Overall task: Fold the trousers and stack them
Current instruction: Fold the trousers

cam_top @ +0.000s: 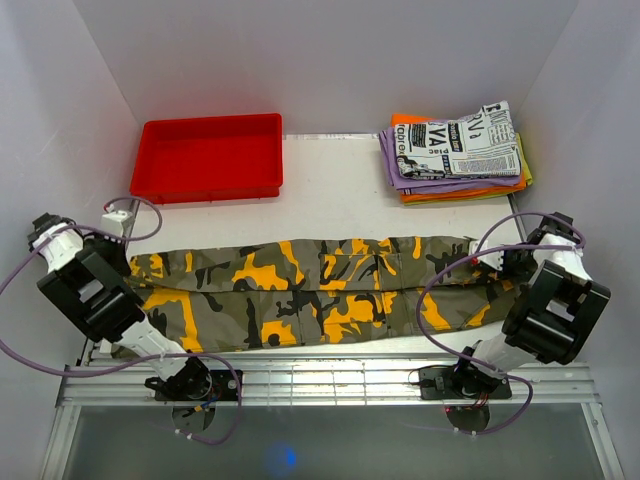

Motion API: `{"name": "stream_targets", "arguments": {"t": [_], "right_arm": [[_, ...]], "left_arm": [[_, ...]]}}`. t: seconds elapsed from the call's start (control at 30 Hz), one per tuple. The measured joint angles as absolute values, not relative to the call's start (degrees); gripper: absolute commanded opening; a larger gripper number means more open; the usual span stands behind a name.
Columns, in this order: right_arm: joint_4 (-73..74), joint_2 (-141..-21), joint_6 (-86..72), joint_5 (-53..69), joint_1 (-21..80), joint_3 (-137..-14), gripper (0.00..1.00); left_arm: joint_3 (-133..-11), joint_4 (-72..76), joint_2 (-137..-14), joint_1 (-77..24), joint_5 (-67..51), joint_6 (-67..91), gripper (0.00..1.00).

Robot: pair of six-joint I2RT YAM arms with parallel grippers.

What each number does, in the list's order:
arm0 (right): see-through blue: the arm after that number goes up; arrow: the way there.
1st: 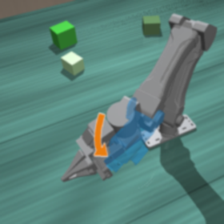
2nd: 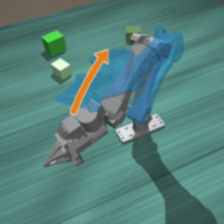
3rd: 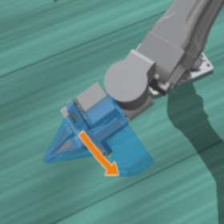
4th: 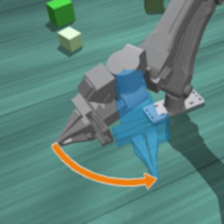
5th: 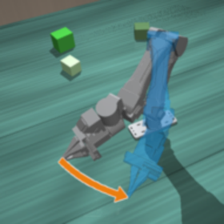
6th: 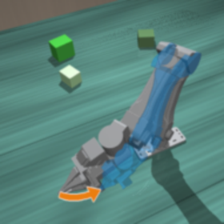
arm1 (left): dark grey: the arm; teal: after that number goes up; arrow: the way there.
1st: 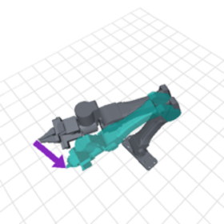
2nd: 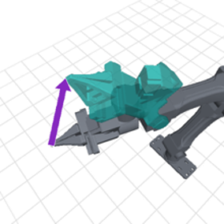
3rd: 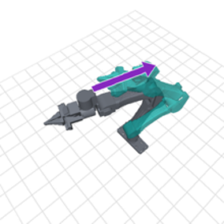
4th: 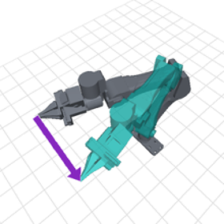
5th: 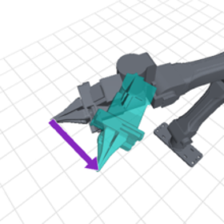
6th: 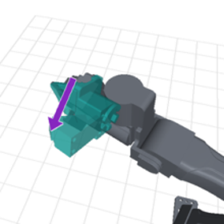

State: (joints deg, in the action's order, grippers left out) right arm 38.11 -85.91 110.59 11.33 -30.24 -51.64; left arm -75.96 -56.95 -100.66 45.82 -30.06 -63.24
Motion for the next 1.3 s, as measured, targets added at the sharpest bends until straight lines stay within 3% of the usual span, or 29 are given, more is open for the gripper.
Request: {"name": "stream_targets", "arguments": {"t": [0.2,0.23,0.27,0.37,0.43,0.67,1.03,1.17,1.27,1.3], "right_arm": [[40.5,-83.6,112.9,11.7,-30.5,-52.0,0.08],[41.0,-83.5,113.0,11.9,-30.7,-52.4,0.08],[41.5,-83.6,113.1,12.1,-30.9,-53.0,0.08],[43.6,-83.7,113.3,12.4,-31.2,-54.8,0.08],[44.5,-83.8,113.4,12.6,-31.2,-55.9,0.08],[46.6,-84.1,113.6,12.8,-31.3,-56.6,0.08],[47.7,-84.1,114.0,12.5,-31.3,-56.6,0.08],[48.3,-84.1,114.1,12.5,-31.3,-56.9,0.08],[49.3,-84.2,114.1,12.7,-31.3,-58.2,0.08],[49.7,-84.2,114.0,13.0,-31.3,-58.9,0.08]], "left_arm": [[-69.6,-67.0,-94.1,49.1,-25.1,-77.8,0.01],[-69.4,-68.0,-93.6,49.5,-24.4,-79.3,0.17],[-69.4,-68.6,-93.3,49.7,-23.9,-80.8,0.59],[-69.3,-68.8,-92.0,49.7,-22.8,-84.1,0.86],[-69.3,-68.6,-90.6,49.7,-22.7,-86.4,0.90],[-69.1,-69.7,-83.8,49.7,-22.8,-98.0,0.89],[-60.8,-69.1,-83.6,49.3,-18.5,-107.2,0.83],[-58.9,-66.1,-84.0,48.5,-16.8,-107.7,0.63],[-57.7,-63.9,-84.4,47.9,-15.8,-108.0,0.42],[-57.7,-63.6,-84.7,47.8,-15.7,-108.1,0.28]]}}
